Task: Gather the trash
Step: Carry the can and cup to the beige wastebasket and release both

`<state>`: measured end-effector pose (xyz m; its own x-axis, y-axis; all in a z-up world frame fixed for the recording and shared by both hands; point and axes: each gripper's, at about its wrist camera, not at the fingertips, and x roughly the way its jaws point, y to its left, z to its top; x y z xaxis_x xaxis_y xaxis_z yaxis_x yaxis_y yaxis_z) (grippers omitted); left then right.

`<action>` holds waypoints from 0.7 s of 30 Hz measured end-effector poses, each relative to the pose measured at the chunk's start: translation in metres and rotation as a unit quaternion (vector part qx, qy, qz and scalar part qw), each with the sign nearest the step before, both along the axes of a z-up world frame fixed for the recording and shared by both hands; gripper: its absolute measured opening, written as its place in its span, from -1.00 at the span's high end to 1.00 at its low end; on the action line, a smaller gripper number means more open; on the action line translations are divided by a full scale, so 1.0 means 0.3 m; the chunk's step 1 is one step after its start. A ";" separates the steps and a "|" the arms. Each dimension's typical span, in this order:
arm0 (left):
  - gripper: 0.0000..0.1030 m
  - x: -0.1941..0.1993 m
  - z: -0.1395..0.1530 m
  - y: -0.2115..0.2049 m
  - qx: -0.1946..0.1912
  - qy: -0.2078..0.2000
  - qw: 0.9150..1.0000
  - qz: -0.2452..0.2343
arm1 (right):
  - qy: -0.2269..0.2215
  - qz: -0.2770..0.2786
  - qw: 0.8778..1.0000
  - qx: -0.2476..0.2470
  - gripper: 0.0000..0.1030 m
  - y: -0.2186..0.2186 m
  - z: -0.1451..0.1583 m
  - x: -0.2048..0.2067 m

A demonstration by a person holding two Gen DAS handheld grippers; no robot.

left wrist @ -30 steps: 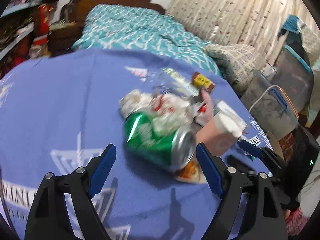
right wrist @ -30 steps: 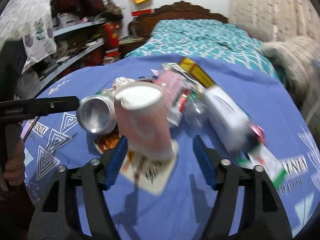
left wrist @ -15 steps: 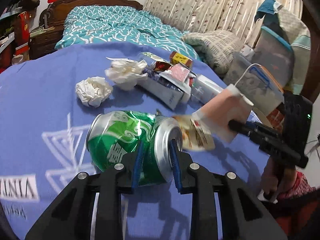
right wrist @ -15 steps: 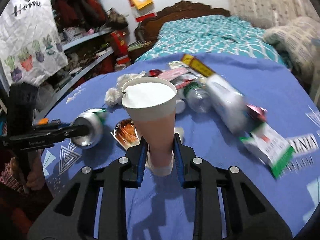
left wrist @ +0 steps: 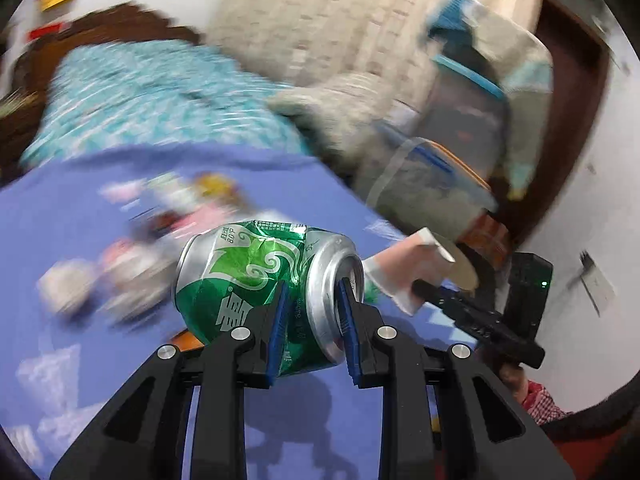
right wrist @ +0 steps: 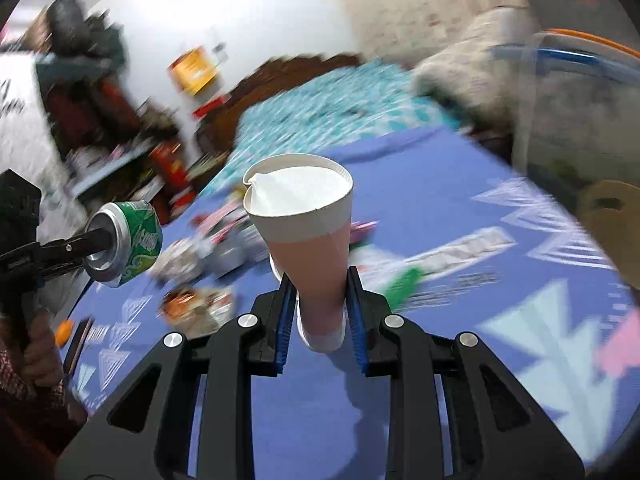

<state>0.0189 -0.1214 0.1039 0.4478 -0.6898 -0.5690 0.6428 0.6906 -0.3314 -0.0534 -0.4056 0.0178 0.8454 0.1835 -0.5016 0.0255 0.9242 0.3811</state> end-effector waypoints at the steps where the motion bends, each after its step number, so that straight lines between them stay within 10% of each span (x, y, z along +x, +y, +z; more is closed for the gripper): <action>1: 0.55 0.015 0.008 -0.106 0.004 0.000 1.000 -0.030 | -0.002 -0.024 1.000 0.001 0.47 -0.058 0.001 -0.025; 11: 0.55 0.119 -0.154 -1.150 0.044 0.082 0.961 -0.261 | 0.066 -0.250 0.966 -0.003 0.46 -0.732 -0.093 -0.217; 17: 0.50 0.138 -0.295 -1.500 0.073 0.091 0.957 -0.266 | 0.112 -0.274 0.955 0.007 0.26 -0.888 -0.198 -0.191; 19: -0.08 0.150 -0.336 -1.564 0.093 0.096 0.958 -0.252 | 0.106 -0.282 0.953 0.019 0.01 -0.916 -0.206 -0.192; 21: -0.12 0.176 -0.351 -1.565 0.099 0.105 0.961 -0.238 | 0.092 -0.295 0.951 0.026 -0.09 -0.921 -0.203 -0.221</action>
